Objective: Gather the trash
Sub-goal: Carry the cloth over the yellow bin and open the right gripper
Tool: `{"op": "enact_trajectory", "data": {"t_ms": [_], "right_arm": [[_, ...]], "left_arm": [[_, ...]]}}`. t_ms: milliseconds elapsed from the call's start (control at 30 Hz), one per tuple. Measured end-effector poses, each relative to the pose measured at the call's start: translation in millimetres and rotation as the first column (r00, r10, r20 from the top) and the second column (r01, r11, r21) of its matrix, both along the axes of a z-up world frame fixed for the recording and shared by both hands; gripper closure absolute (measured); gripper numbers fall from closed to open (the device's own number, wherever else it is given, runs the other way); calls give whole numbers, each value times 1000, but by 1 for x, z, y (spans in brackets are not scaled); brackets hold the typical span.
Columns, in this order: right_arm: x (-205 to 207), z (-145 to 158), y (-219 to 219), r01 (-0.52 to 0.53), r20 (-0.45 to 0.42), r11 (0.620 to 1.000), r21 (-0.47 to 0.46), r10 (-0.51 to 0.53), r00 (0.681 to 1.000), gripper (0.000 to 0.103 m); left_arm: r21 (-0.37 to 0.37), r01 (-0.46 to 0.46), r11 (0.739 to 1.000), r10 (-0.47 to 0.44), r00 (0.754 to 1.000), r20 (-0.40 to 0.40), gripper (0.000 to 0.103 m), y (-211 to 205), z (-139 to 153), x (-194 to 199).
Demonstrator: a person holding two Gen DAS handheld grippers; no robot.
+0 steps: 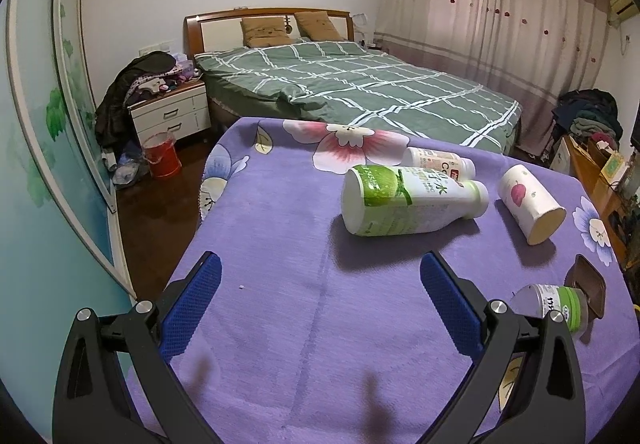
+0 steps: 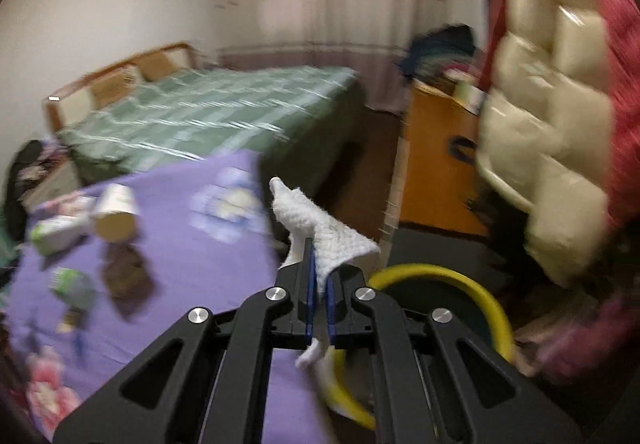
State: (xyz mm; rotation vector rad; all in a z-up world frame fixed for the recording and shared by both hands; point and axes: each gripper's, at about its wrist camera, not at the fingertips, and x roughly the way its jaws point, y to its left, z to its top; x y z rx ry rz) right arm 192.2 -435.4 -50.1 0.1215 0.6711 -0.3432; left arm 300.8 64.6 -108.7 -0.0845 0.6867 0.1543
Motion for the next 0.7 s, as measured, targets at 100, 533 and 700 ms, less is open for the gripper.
{"op": "enact_trajectory", "data": {"t_ms": [100, 533, 700], "right_arm": [[-7, -24, -36, 91, -87, 996, -12, -92, 992, 96], [4, -67, -71, 200, -169, 979, 50, -189, 967, 70], [45, -46, -28, 102, -56, 992, 78, -97, 994, 65]], "left_arm": [[5, 7, 1000, -7, 1000, 0, 5, -3, 0, -1], [14, 31, 999, -31, 999, -11, 5, -11, -2, 0], [16, 74, 997, -74, 997, -7, 5, -21, -2, -2]]}}
